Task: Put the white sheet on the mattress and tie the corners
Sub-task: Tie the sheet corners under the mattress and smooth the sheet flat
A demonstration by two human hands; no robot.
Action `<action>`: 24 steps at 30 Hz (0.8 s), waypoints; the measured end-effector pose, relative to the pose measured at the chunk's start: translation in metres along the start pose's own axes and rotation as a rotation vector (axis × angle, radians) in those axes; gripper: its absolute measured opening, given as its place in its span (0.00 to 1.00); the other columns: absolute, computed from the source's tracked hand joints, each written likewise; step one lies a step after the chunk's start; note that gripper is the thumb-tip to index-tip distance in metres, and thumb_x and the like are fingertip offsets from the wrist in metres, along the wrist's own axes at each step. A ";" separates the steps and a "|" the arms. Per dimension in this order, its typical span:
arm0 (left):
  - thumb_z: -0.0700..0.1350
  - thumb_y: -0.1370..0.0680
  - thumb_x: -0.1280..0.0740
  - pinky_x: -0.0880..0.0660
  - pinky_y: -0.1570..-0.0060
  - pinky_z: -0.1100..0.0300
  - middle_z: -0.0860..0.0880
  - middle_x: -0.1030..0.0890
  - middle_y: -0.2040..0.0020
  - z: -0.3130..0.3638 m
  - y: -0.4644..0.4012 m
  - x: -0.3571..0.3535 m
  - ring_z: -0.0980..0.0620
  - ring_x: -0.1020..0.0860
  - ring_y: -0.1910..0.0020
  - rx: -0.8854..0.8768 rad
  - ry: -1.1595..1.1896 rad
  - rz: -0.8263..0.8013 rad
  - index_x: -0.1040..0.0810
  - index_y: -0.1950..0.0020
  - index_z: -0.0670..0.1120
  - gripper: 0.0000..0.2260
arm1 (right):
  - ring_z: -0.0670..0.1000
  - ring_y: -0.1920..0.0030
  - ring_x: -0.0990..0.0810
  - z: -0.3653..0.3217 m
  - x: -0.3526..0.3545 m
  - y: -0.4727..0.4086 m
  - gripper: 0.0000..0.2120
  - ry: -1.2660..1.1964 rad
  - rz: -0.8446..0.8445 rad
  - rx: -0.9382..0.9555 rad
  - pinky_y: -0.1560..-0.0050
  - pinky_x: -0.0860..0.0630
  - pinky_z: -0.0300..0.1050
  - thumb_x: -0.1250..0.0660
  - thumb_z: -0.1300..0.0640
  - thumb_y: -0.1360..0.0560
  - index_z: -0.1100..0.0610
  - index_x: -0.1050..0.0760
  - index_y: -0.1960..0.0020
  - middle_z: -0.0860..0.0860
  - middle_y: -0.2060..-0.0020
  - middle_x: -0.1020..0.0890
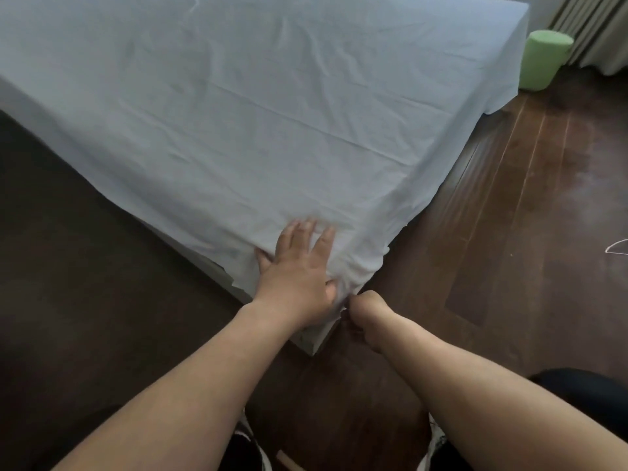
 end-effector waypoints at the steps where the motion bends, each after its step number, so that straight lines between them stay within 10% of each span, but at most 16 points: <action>1: 0.57 0.20 0.37 0.49 0.27 0.25 0.54 0.60 0.17 0.000 0.000 0.000 0.50 0.62 0.19 -0.005 -0.008 -0.003 0.56 0.17 0.58 0.38 | 0.56 0.65 0.26 0.003 -0.003 -0.001 0.09 -0.118 -0.008 -0.054 0.64 0.27 0.48 0.42 0.62 0.21 0.64 0.23 0.48 0.59 0.58 0.22; 9: 0.58 0.20 0.37 0.47 0.27 0.26 0.54 0.59 0.17 -0.004 0.000 -0.001 0.50 0.61 0.18 -0.021 -0.006 0.010 0.56 0.17 0.58 0.38 | 0.50 0.67 0.25 0.027 -0.008 -0.018 0.17 -0.445 -0.040 0.004 0.68 0.25 0.44 0.41 0.45 0.17 0.55 0.22 0.41 0.54 0.59 0.21; 17: 0.58 0.21 0.35 0.43 0.29 0.25 0.53 0.57 0.18 -0.002 0.000 -0.007 0.49 0.59 0.19 -0.005 -0.032 0.066 0.55 0.17 0.59 0.39 | 0.52 0.70 0.26 0.031 0.003 -0.034 0.12 -0.202 0.106 0.138 0.77 0.32 0.39 0.38 0.48 0.17 0.57 0.24 0.45 0.56 0.62 0.20; 24: 0.59 0.23 0.32 0.38 0.31 0.26 0.53 0.55 0.19 -0.001 -0.002 -0.009 0.47 0.58 0.19 0.007 -0.038 0.092 0.54 0.18 0.60 0.41 | 0.54 0.62 0.22 0.030 0.004 -0.029 0.07 0.278 0.069 0.221 0.66 0.27 0.44 0.38 0.54 0.17 0.57 0.25 0.45 0.56 0.53 0.19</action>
Point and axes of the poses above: each hand's wrist, its own y-axis away from the middle knuckle, its own x-axis out of the back of the hand, z = x × y, the point moved 3 cm from there along -y, towards the middle knuckle
